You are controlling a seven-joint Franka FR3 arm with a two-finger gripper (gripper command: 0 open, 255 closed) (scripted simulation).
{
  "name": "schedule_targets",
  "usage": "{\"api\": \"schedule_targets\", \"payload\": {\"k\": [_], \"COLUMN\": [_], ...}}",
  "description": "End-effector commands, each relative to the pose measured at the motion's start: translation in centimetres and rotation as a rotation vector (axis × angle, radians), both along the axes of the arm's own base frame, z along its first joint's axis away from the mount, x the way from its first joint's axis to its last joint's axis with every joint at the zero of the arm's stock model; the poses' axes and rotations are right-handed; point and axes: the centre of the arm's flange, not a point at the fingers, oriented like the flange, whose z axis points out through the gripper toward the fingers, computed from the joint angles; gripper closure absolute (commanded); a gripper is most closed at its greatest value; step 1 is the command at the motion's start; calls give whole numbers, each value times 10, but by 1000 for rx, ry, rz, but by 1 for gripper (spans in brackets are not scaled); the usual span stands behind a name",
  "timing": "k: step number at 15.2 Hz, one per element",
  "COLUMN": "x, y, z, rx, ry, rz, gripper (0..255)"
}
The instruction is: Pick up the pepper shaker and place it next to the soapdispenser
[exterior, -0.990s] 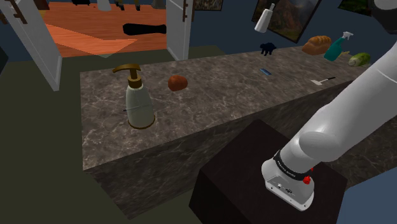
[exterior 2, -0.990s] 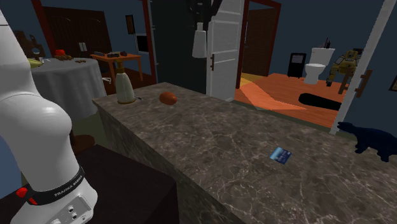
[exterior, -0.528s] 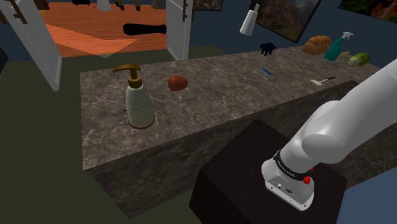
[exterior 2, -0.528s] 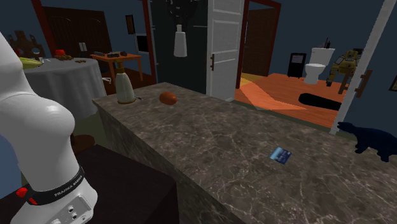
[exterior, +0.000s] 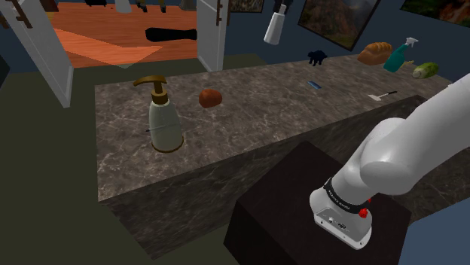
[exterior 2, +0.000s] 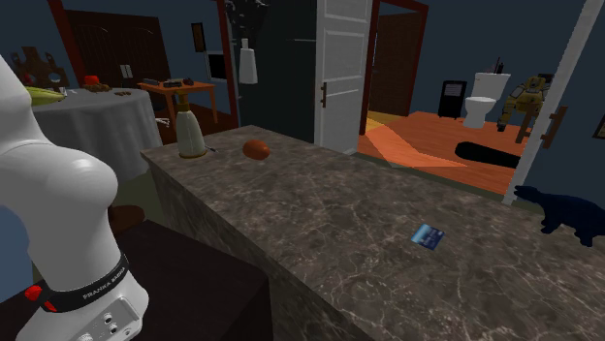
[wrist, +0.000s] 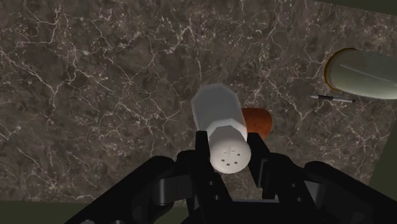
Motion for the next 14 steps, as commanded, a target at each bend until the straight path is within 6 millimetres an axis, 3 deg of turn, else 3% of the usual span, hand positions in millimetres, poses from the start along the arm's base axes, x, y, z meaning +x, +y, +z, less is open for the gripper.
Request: {"api": "schedule_targets", "payload": {"k": [1, 14], "x": [2, 32], "y": [27, 196], "z": [3, 3], "rx": [0, 0], "ry": [0, 0], "rz": [-2, -2], "gripper": [255, 255]}}
